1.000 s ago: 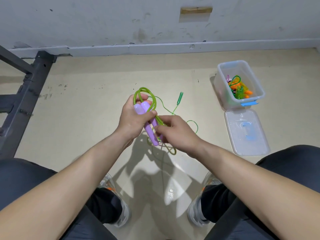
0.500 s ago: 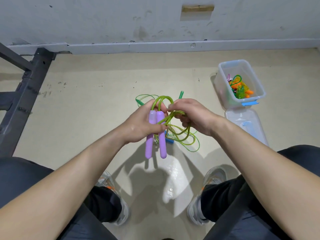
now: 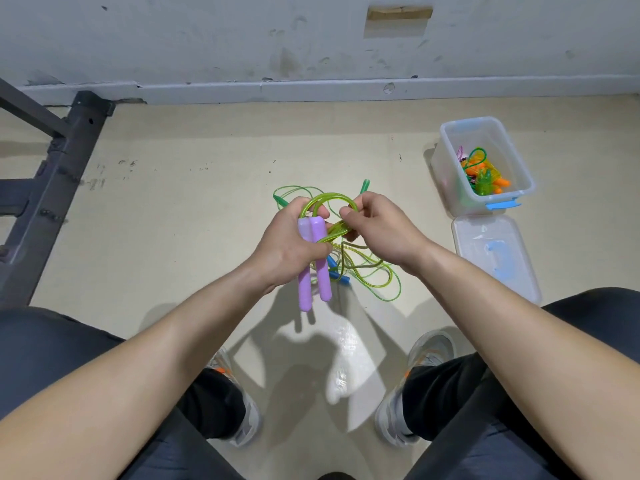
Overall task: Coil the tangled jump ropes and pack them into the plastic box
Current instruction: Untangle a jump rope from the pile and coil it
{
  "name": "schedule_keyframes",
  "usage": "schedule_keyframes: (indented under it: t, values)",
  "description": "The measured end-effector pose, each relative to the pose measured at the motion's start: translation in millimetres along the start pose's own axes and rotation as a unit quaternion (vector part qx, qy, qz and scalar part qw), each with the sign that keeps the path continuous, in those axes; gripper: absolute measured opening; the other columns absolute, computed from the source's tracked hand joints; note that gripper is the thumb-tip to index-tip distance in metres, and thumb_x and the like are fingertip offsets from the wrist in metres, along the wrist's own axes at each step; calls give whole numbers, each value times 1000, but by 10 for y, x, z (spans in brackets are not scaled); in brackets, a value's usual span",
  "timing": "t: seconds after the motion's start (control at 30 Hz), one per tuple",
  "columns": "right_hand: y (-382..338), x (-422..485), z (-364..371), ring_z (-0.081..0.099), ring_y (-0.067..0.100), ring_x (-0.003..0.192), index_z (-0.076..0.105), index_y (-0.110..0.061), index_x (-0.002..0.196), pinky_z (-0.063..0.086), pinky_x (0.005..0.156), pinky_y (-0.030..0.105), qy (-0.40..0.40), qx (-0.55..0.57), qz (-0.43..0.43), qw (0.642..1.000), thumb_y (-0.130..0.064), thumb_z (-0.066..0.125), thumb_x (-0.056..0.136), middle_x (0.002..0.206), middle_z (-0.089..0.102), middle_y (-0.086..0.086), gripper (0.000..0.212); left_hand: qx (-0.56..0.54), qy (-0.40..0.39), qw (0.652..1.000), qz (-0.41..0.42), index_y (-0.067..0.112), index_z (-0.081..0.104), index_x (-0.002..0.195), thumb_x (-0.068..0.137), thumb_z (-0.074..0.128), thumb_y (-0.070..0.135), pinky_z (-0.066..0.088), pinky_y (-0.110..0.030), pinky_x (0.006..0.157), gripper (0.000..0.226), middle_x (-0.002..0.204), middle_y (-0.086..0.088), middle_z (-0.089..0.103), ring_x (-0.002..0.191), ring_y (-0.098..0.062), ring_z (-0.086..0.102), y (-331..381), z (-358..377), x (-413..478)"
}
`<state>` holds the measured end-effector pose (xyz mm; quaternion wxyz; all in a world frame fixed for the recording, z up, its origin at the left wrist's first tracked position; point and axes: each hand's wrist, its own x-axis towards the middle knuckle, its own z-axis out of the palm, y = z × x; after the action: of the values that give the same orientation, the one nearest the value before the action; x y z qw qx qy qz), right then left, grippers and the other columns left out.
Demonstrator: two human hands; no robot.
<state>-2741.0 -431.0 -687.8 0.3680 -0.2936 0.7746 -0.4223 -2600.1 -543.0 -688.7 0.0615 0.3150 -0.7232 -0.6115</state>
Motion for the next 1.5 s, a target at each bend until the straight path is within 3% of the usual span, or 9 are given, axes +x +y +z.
schedule_keyframes:
  t: [0.2, 0.37, 0.47, 0.53, 0.73, 0.93, 1.17, 1.3, 1.5]
  values:
    - [-8, 13, -41, 57, 20, 74, 58, -9, 89, 44, 68, 33, 45, -135, -20, 990, -38, 58, 97, 77, 63, 1, 30, -66, 30, 997, -25, 18, 57, 107, 81, 71, -8, 57, -53, 83, 39, 95, 9, 73, 97, -23, 74, 25, 56, -30]
    - [-1, 8, 10, 53, 28, 87, 42, -22, 78, 37, 68, 37, 48, -254, 32, 965, -44, 46, 99, 87, 58, 0, 31, -50, 35, 998, -32, 18, 46, 121, 85, 62, -5, 46, -27, 40, 46, 125, -6, 65, 49, -47, 65, 12, 142, -94]
    - [35, 27, 17, 54, 25, 86, 49, -22, 101, 37, 71, 36, 19, -178, 39, 983, -41, 44, 101, 87, 58, -2, 20, -33, 38, 999, -15, 21, 47, 113, 84, 61, -5, 40, -26, 36, 41, 120, -7, 66, 43, -49, 61, 4, 155, -89]
    - [42, 48, -11, 53, 20, 81, 56, -21, 120, 42, 74, 38, -13, -121, 25, 992, -35, 47, 101, 81, 56, -6, 25, -22, 36, 999, -11, 21, 48, 111, 84, 61, -5, 41, -26, 36, 40, 108, -11, 68, 46, -47, 63, 9, 159, -81]
    - [136, 105, -108, 60, 15, 67, 72, -7, 92, 55, 87, 48, -35, -8, 29, 999, -28, 67, 94, 67, 60, -1, 21, 2, -5, 999, -36, 20, 45, 123, 87, 62, -1, 45, -29, 44, 45, 91, -19, 68, 51, -42, 66, -19, 109, -37]
    - [125, 62, -136, 66, 17, 81, 71, 4, 110, 57, 80, 26, -62, 113, 30, 991, -6, 62, 98, 92, 70, 14, 18, 17, -4, 999, -36, 29, 62, 102, 64, 73, 13, 58, -42, 82, 43, 86, 0, 68, 73, -18, 63, -23, 107, 3]
    - [108, 100, -182, 67, 16, 72, 68, 6, 109, 58, 78, 26, -109, 171, 74, 976, -4, 53, 101, 84, 71, 6, 20, -68, -4, 997, -35, 21, 57, 120, 81, 72, -6, 53, -26, 74, 50, 86, 1, 71, 74, -13, 68, 6, 90, -17]
    - [98, 113, -189, 68, 16, 63, 64, 12, 110, 59, 81, 34, -106, 136, 82, 982, -1, 49, 97, 79, 71, 5, 23, -69, 1, 997, -43, 34, 56, 111, 74, 78, 3, 54, -24, 74, 53, 94, 1, 69, 77, -11, 67, 7, 88, -30]
    - [88, 12, -145, 67, 23, 65, 43, -21, 104, 56, 54, 38, -53, 66, 1, 996, 1, 51, 93, 95, 55, 4, 25, -97, -21, 994, -53, 38, 48, 129, 68, 79, 6, 53, -31, 85, 75, 109, -13, 68, 84, -19, 69, -13, 57, -27]
